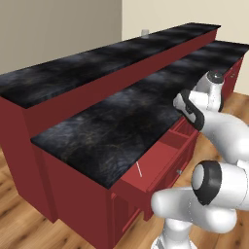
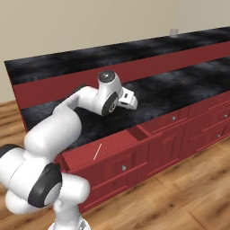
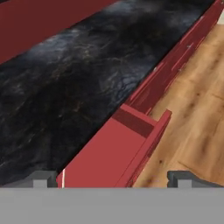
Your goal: Take a straw from the drawer in front and place it inside the glass cup on the dining counter.
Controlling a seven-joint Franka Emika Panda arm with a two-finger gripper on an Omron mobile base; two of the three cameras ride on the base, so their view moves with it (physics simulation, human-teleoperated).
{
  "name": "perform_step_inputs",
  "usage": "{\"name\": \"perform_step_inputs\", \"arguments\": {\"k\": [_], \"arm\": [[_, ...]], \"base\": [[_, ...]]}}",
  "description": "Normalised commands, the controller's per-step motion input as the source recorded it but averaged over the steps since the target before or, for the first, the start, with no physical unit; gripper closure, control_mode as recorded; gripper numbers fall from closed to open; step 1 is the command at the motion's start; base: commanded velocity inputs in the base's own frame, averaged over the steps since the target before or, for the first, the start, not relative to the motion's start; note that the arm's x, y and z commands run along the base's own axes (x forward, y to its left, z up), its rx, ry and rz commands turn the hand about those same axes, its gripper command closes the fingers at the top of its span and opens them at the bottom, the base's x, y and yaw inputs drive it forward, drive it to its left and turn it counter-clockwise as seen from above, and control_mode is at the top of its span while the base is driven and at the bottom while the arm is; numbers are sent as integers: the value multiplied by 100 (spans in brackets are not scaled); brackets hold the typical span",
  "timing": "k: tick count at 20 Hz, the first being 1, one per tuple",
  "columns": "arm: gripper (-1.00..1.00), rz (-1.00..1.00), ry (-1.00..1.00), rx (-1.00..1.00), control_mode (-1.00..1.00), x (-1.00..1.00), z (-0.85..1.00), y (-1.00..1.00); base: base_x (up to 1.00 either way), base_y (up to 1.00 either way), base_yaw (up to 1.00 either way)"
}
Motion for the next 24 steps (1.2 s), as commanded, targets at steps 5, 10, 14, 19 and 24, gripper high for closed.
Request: {"name": "perform_step_inputs", "arguments": {"k": [5,10,14,19,24], "arm": [[-100,0,19,-4,-100,0,-72,24],[-100,3,6,-1,-100,-23,-53,6],[-100,12,3,0,-100,-29,-53,0],[-100,16,7,0,-100,-10,-70,4],[-100,21,7,0,-100,7,-77,19]], "base": [[0,0,0],[0,0,0],[0,0,0],[0,0,0],[0,0,0]]}}
